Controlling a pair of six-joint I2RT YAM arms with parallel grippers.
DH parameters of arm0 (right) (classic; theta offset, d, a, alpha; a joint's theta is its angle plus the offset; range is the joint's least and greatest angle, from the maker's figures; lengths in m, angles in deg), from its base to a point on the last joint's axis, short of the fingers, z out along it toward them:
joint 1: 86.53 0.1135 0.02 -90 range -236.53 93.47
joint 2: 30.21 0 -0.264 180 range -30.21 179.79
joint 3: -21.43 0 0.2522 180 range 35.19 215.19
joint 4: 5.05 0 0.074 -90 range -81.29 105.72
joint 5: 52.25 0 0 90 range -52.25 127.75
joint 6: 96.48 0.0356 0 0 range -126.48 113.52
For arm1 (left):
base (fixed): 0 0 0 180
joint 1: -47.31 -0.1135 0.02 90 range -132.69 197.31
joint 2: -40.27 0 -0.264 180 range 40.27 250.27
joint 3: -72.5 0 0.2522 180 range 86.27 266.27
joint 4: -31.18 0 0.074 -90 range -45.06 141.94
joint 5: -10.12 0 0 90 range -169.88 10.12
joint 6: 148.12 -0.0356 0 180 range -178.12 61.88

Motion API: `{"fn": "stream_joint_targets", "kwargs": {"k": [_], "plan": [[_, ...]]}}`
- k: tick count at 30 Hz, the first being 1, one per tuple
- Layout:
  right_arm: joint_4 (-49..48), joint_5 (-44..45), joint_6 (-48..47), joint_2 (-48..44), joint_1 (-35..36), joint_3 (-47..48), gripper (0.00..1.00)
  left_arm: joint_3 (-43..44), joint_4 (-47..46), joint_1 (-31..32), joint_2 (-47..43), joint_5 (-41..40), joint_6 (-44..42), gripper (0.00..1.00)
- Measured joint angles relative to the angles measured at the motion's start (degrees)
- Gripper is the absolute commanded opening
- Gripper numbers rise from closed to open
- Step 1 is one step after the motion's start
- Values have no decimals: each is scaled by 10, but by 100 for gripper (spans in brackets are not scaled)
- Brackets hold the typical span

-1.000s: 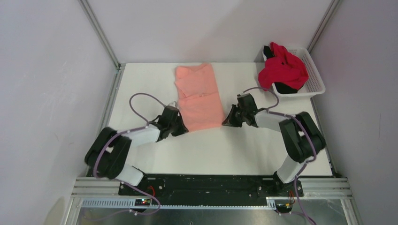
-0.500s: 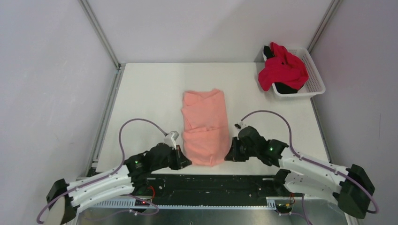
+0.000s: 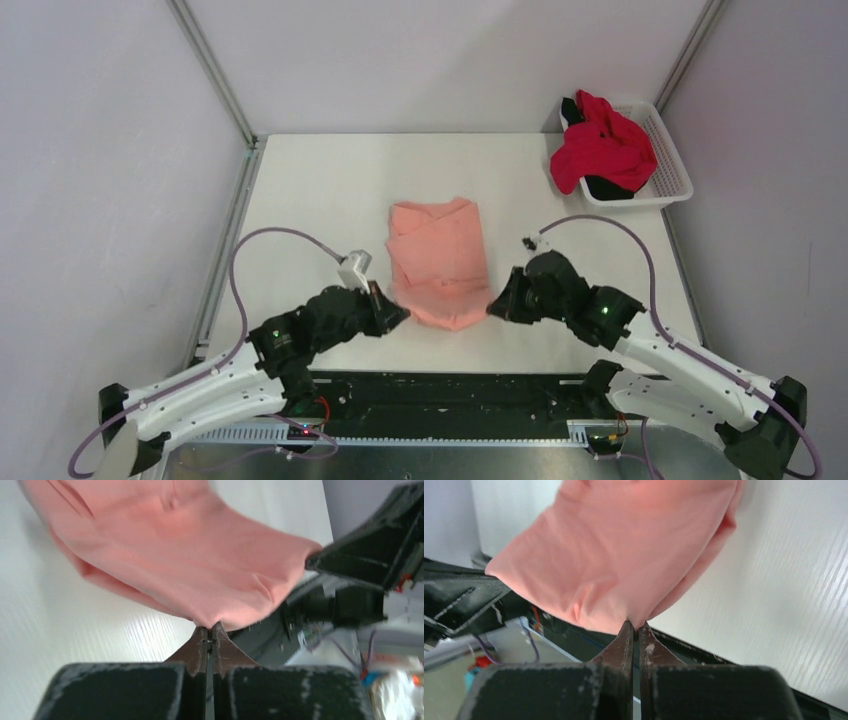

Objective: Fold and stack the t-shirts
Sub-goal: Fold the long partially folded tshirt into a neat square

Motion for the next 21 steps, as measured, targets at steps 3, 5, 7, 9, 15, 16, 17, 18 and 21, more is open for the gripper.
{"fn": "stream_joint_targets", "kwargs": {"k": [3, 5, 7, 9, 15, 16, 17, 18, 21], "plan": [[-8, -11, -15, 32, -56, 46, 0, 57, -3, -48, 49, -27, -28, 0], [-15, -17, -22, 54, -86, 71, 0, 79, -5, -82, 74, -38, -45, 0], [-24, -28, -31, 80, -122, 97, 0, 99, -6, -120, 101, -44, -64, 0], [-37, -42, -41, 108, -153, 122, 0, 120, -7, -151, 123, -42, -81, 0], [-76, -94, -70, 205, -213, 202, 0, 193, -49, -248, 211, -9, -131, 0], [-81, -102, -74, 221, -220, 212, 0, 203, -55, -261, 227, -3, -136, 0], [-88, -110, -77, 239, -229, 224, 0, 216, -63, -276, 248, 6, -141, 0], [-96, -117, -80, 256, -237, 234, 0, 229, -69, -291, 272, 16, -146, 0], [-109, -136, -86, 307, -260, 262, 0, 264, -87, -323, 338, 38, -160, 0]]}}
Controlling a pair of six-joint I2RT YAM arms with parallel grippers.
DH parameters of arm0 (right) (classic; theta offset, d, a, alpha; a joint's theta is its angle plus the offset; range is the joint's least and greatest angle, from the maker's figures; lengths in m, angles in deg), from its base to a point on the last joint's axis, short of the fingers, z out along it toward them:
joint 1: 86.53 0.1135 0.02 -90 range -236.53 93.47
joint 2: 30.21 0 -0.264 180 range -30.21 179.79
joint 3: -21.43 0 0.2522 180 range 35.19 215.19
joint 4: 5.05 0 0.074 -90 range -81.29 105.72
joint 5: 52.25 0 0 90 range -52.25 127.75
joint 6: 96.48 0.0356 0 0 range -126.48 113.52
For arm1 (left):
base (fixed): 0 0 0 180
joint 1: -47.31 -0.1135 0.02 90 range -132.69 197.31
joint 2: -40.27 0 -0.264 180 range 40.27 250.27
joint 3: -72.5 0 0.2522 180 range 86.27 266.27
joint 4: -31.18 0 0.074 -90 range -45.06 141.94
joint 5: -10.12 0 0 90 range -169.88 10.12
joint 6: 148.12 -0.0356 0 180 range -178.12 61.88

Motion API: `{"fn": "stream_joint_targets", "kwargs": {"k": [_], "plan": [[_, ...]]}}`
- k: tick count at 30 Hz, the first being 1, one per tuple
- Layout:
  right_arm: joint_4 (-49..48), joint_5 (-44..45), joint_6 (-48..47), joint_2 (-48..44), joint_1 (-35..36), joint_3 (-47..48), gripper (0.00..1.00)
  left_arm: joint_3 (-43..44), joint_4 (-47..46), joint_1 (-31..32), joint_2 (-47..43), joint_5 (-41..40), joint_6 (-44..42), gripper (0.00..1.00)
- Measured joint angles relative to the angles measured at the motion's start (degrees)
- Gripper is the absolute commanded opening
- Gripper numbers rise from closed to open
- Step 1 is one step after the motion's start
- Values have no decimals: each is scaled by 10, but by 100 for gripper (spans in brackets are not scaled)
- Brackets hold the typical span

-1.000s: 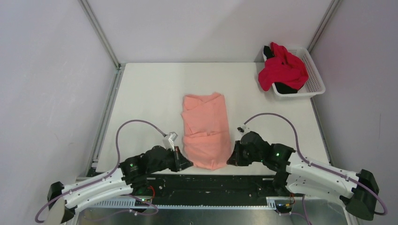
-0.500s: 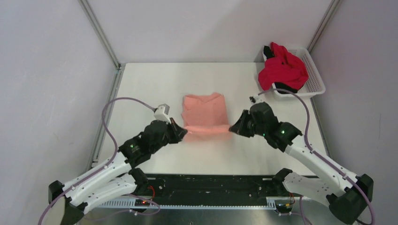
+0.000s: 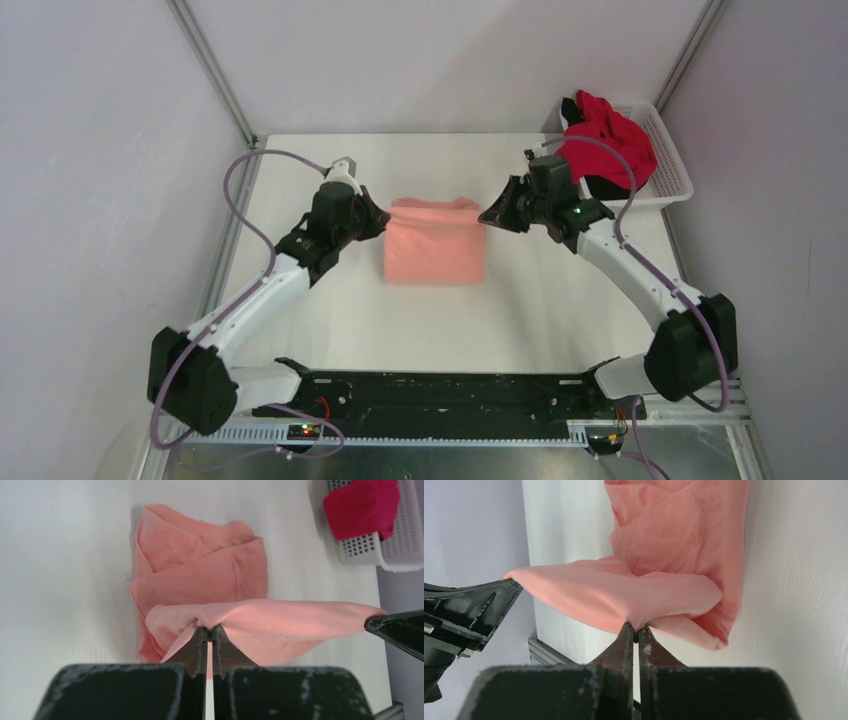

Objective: Fold and stack the t-shirts
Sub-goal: Fold the long partially folded tshirt into a neat square

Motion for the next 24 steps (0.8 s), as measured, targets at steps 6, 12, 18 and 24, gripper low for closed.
{"fn": "stream_joint_targets", "kwargs": {"k": [6, 12, 18, 24], "plan": [[-21, -35, -8, 95, -37, 54, 0, 57, -19, -52, 103, 44, -17, 0], [-35, -47, -23, 178, -58, 97, 0, 128, -39, -92, 215, 106, -40, 0], [-63, -54, -32, 268, -77, 135, 0, 190, -45, -108, 328, 133, -56, 0], [-77, -71, -37, 384, -94, 200, 4, 245, -47, -117, 426, 136, -57, 0]]}}
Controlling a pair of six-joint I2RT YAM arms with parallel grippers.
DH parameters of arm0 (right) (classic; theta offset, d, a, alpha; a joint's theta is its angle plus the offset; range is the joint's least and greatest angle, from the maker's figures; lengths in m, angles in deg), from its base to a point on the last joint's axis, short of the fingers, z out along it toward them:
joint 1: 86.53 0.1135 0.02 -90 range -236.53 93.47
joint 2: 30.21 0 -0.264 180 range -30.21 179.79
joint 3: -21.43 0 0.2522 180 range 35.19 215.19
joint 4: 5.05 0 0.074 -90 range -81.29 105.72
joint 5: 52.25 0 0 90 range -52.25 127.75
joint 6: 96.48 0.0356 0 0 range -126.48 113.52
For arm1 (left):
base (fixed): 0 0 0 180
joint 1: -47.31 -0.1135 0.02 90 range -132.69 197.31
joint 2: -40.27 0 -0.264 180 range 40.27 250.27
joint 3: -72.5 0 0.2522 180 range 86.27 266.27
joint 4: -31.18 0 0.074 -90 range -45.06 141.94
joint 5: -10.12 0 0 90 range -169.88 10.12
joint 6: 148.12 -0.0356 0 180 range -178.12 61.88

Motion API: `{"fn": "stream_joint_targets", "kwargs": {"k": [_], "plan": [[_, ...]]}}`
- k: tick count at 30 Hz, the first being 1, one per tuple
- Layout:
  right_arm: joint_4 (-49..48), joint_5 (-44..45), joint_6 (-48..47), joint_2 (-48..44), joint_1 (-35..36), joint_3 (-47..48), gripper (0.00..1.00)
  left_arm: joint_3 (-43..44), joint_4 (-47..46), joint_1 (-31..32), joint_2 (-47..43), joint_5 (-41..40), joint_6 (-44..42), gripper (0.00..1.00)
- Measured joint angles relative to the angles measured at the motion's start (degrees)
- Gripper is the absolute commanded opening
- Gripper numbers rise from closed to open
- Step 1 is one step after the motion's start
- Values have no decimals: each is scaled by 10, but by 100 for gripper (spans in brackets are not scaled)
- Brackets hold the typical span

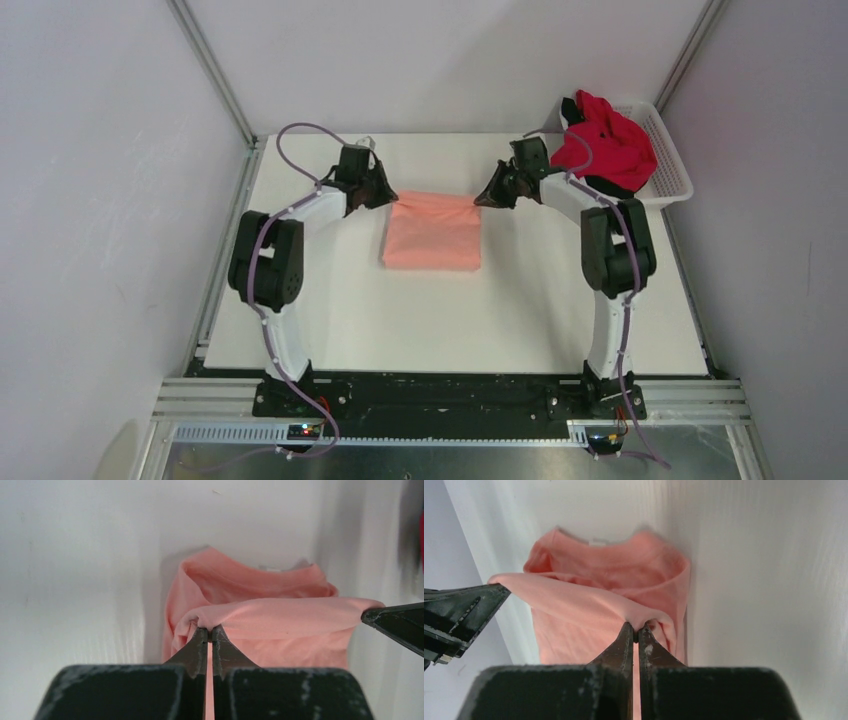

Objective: Fold and stack the t-shirts
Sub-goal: Fold the long partially folded tshirt into a neat square, then put the neatly folded tshirt into the corner of the board with the left arm

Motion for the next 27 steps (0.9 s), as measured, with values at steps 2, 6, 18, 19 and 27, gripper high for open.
{"fn": "stream_joint_targets", "kwargs": {"k": [2, 6, 18, 19, 27], "plan": [[-2, -7, -7, 30, -3, 28, 16, 14, 1, -5, 24, 1, 0, 12], [3, -26, -27, 74, -6, 89, 72, 49, 7, -20, 58, 9, -9, 94], [-68, -97, -13, -103, -3, -115, 99, -63, -22, -22, -71, 65, 19, 100], [-81, -111, -3, -127, 3, -145, 99, -92, -36, -14, -96, 77, 28, 100], [-214, -202, 72, -152, 77, -238, 99, -195, -129, 60, -140, 149, 89, 100]]}}
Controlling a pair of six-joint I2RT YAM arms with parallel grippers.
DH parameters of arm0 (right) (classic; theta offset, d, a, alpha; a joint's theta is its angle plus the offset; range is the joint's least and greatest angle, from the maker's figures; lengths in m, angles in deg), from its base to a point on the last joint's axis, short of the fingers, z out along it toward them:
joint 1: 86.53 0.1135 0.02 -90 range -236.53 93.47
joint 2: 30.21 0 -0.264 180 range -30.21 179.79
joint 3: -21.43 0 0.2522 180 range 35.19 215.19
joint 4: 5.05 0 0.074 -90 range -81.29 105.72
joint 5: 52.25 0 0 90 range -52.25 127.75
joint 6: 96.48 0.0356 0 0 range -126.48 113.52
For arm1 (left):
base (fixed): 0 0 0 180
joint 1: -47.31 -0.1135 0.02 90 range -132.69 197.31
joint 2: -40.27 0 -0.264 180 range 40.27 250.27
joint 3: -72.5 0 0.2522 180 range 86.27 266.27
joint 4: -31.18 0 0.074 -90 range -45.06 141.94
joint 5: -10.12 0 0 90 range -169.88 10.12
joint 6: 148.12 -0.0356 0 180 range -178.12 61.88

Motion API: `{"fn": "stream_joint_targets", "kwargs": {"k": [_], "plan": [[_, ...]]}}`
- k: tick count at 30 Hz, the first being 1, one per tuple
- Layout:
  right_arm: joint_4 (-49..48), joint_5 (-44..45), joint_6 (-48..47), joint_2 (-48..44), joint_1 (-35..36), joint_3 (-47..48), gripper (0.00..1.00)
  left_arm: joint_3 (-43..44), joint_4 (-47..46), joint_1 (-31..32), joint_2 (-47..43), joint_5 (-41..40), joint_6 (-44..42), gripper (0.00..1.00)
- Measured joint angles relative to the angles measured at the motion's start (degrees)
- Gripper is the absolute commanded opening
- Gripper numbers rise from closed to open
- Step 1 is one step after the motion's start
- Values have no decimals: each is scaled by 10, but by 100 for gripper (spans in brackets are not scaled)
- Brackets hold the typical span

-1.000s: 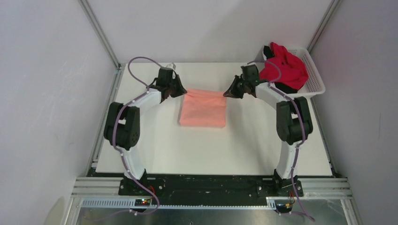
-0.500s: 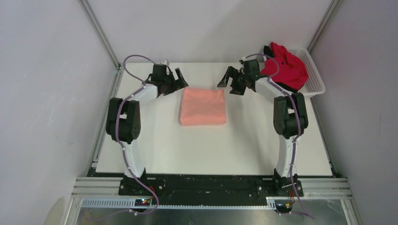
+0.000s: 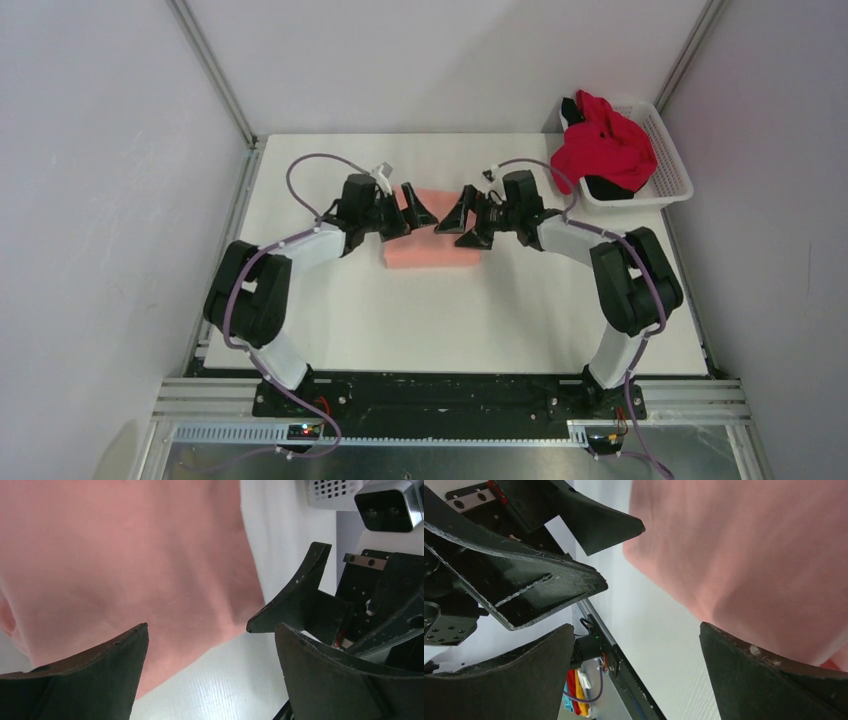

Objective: Fold and stack the t-shirts
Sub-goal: Put the neatly folded tshirt into the corner of the board with the left arm

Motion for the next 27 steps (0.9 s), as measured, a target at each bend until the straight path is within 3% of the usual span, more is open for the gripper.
{"fn": "stream_joint_targets", "kwargs": {"k": [8, 13, 19, 24, 27], "plan": [[-45, 6, 23, 84, -32, -40, 99, -50, -23, -13, 52, -10, 11, 100], [-77, -4, 27, 79, -49, -66, 99, -70, -55, -30, 57, 8, 20, 100], [-46, 36, -2, 29, -54, -88, 99, -94, -35, -40, 2, -13, 5, 100], [12, 103, -38, -57, -62, -97, 99, -78, 24, -47, -62, -96, -27, 100], [26, 126, -54, -92, -65, -100, 99, -35, 67, -47, -49, -139, -44, 91]]}}
